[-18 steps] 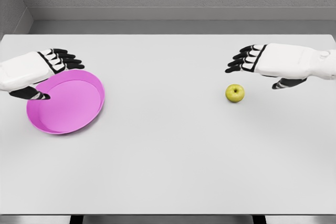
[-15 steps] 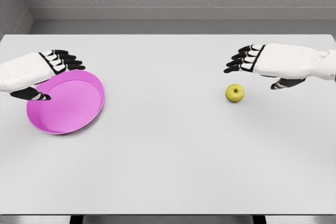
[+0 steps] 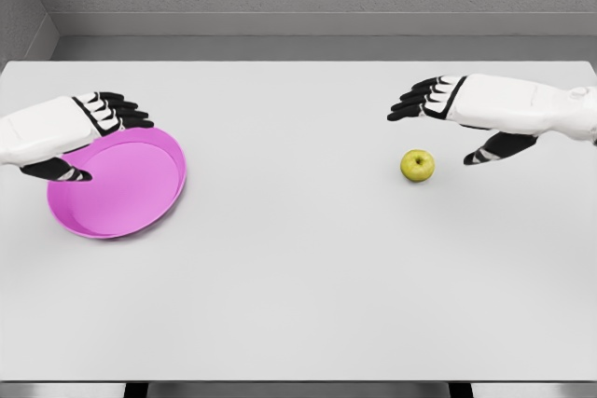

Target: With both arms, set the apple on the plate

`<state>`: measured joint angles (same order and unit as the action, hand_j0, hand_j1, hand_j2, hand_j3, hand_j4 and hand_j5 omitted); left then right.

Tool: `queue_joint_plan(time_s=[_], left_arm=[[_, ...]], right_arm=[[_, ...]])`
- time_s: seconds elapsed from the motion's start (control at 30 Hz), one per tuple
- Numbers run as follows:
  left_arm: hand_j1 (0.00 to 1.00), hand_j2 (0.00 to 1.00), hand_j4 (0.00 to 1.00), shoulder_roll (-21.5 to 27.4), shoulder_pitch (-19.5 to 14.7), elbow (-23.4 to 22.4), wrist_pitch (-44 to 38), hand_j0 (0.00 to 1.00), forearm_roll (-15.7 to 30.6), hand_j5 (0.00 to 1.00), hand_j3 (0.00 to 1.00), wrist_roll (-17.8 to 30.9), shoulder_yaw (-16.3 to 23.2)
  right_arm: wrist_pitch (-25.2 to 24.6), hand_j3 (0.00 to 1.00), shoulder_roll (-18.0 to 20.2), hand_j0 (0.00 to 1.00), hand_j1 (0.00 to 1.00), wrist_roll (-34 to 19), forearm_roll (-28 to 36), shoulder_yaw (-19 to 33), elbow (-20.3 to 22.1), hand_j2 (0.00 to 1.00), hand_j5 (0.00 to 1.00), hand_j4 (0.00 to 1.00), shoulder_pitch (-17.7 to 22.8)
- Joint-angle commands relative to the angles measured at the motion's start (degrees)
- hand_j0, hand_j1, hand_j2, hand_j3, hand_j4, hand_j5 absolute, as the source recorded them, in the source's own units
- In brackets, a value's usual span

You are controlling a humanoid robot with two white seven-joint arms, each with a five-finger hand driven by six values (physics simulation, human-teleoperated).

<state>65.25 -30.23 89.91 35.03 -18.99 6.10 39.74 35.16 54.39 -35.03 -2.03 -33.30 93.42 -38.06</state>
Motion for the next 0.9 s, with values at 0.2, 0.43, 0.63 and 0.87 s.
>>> queue_joint_plan(time_s=[0.2, 0.43, 0.63, 0.87], left_arm=[[1.00, 1.00, 1.00, -1.2, -0.1, 0.0, 0.0, 1.00, 0.3, 1.00, 1.00, 2.2, 0.1], [1.00, 1.00, 1.00, -1.4, -0.1, 0.0, 0.0, 1.00, 0.3, 1.00, 1.00, 2.3, 0.1], [1.00, 1.00, 1.00, -1.4, 0.0, 0.0, 0.0, 1.00, 0.3, 1.00, 1.00, 2.3, 0.1], [1.00, 1.00, 1.00, -1.5, 0.0, 0.0, 0.0, 1.00, 0.3, 1.00, 1.00, 2.3, 0.1]], right_arm=[[-0.2, 1.00, -2.0, 1.00, 1.00, 0.0, 2.1, -4.1, -3.2, 1.00, 1.00, 1.00, 0.1], [-0.2, 1.00, -2.1, 1.00, 1.00, 0.0, 2.2, -6.2, -9.6, 1.00, 1.00, 1.00, -0.3], [-0.2, 1.00, -2.6, 1.00, 1.00, 0.0, 2.2, -7.4, -12.8, 1.00, 1.00, 1.00, -0.3], [-0.2, 1.00, -5.3, 1.00, 1.00, 0.0, 2.1, -8.1, -18.3, 1.00, 1.00, 1.00, -0.7]])
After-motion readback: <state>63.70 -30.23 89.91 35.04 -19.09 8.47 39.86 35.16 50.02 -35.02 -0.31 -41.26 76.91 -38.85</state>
